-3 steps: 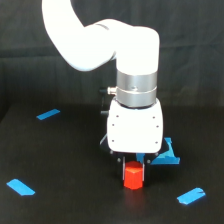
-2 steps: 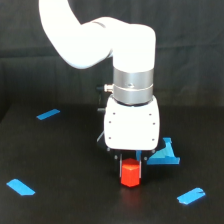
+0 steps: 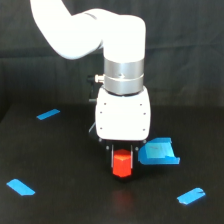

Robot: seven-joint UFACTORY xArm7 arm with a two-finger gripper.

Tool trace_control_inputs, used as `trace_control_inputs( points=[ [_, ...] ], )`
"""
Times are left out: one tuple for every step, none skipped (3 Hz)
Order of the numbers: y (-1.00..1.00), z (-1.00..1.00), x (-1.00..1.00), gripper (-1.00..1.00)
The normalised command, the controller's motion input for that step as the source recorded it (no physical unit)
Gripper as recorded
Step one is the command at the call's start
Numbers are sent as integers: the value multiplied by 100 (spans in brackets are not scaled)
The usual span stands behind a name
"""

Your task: Pick up the red object from the table

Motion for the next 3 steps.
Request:
trace_control_inputs(
  points=[
    [22,100,-8,-99],
    [8,91,8,-100],
    [1,100,1,-89]
  ],
)
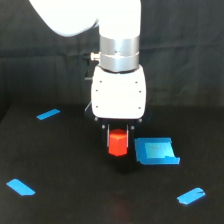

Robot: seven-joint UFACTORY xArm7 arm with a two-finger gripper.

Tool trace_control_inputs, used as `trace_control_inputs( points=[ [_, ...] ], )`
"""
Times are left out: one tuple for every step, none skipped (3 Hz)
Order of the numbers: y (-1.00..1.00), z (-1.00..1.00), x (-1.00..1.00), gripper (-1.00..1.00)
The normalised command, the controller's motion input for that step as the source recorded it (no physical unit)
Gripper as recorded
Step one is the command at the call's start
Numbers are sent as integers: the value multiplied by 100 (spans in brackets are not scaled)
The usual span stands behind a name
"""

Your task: Pick up the red object from the table

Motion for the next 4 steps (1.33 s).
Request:
trace_control_inputs(
  points=[
    [-3,98,8,-100],
    [3,98,6,-92],
    [0,88,3,-100],
    [-2,42,-3,-100]
  ],
)
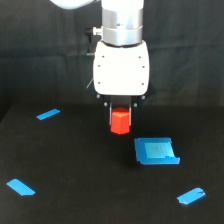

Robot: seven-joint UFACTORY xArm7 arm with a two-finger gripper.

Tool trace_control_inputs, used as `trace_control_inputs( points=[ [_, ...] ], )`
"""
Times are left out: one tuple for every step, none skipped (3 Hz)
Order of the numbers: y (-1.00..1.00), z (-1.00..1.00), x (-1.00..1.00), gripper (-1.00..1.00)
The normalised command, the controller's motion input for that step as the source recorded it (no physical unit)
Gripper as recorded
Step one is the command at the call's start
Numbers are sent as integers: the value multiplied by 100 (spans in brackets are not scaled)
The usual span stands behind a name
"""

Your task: Pick up the red object from the table

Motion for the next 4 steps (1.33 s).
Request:
trace_control_inputs(
  points=[
    [-5,12,1,-100],
    [7,16,10,-100],
    [7,9,10,-100],
    [-1,18,1,-92]
  ],
)
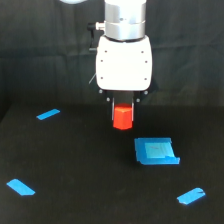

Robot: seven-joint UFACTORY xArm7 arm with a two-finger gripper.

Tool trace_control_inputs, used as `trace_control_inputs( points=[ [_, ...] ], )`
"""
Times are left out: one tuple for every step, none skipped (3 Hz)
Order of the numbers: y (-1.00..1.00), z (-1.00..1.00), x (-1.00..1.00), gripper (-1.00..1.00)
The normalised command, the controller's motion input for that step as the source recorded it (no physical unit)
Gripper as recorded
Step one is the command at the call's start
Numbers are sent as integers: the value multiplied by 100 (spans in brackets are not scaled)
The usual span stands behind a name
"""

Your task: Pick up the red object from the table

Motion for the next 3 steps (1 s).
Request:
trace_control_inputs(
  points=[
    [8,8,3,-98],
    [-6,11,-4,-100],
    [-3,5,3,-97]
  ],
)
